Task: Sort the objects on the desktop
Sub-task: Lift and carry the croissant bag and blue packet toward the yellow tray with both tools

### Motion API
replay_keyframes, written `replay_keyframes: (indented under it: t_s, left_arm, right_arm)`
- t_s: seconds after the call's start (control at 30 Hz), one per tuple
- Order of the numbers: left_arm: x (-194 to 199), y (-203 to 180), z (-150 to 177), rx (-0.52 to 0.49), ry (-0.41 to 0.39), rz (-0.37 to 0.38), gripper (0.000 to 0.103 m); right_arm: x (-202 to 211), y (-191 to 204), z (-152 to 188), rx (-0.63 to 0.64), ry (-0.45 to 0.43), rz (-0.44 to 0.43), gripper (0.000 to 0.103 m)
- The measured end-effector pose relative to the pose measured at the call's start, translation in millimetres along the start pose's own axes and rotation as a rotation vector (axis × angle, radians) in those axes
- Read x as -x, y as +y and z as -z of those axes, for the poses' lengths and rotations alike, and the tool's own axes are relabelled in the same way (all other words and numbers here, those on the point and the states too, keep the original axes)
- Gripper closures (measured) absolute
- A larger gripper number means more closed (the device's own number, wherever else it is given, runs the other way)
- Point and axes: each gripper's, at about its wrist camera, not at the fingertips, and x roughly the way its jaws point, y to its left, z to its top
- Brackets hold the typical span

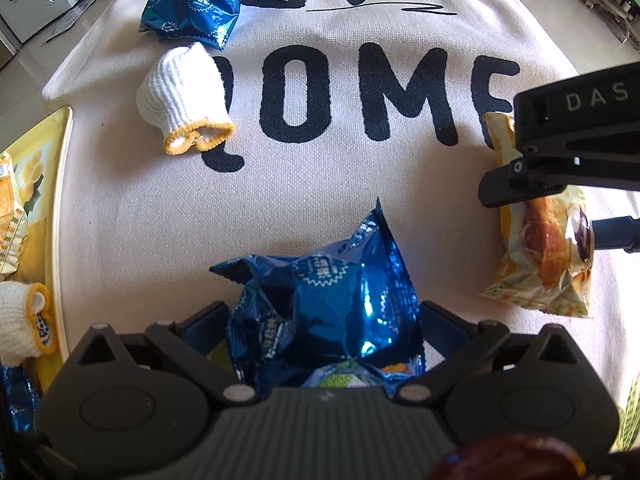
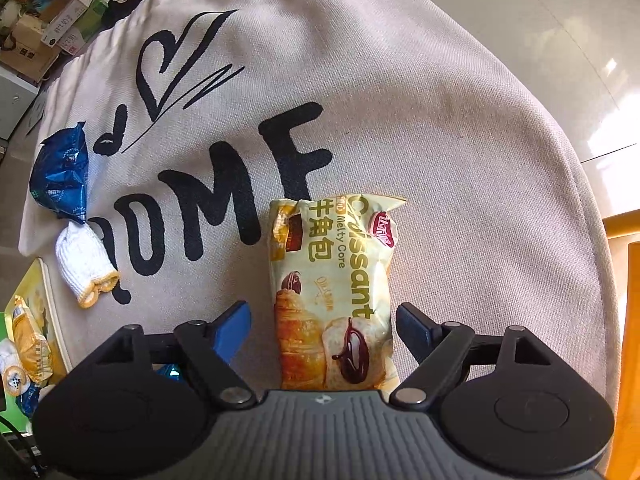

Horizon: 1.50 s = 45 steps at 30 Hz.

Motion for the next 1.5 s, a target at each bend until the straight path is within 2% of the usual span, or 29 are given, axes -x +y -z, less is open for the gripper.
replay_keyframes:
  t_s: [0.17, 0.33, 0.7, 0.77, 0.83, 0.9, 0.93, 1.1, 1.3, 1.5]
  left_arm:
    - [0, -2, 1, 0.001, 0.001, 0.0, 0.0]
    - [0, 3, 0, 0.003, 0.003, 0.0, 0.0]
    - [0, 3, 1, 0.002, 0.004, 0.002, 0.0]
    - [0, 4, 2, 0.0, 0.0, 0.005, 0.001]
    - [0, 5, 3, 0.004, -0.006, 0.008, 0.003]
    - [4, 11, 2, 0.006, -0.027, 0.003, 0.01]
    - [7, 11, 2, -0.004, -0.041, 0.006, 0.017]
    - [17, 19, -2, 0.043, -0.046, 0.095, 0.02]
    - [39, 36, -14, 0.09, -0.121, 0.109, 0.02]
    - [51, 49, -21, 0.138, -0.15, 0.103, 0.02]
  right_arm:
    - [-8, 2, 1, 0.019, 0.006, 0.039, 0.022]
    - [-11, 7, 3, 0.057, -0.008, 0.064, 0.015]
    - [-14, 14, 6, 0.145, -0.032, 0.132, 0.015]
    - [-12, 14, 7, 0.155, -0.043, 0.135, 0.019]
    - [-10, 14, 7, 0.171, -0.062, 0.145, 0.035]
    - [-6, 14, 7, 0.187, -0.08, 0.138, 0.044]
    - [-5, 14, 6, 0.186, -0.08, 0.124, 0.046]
    - [2, 12, 2, 0.161, -0.083, 0.058, 0.047]
    - [23, 11, -5, 0.14, -0.148, -0.005, 0.047]
    - [28, 28, -1, 0.162, -0.157, -0.031, 0.047]
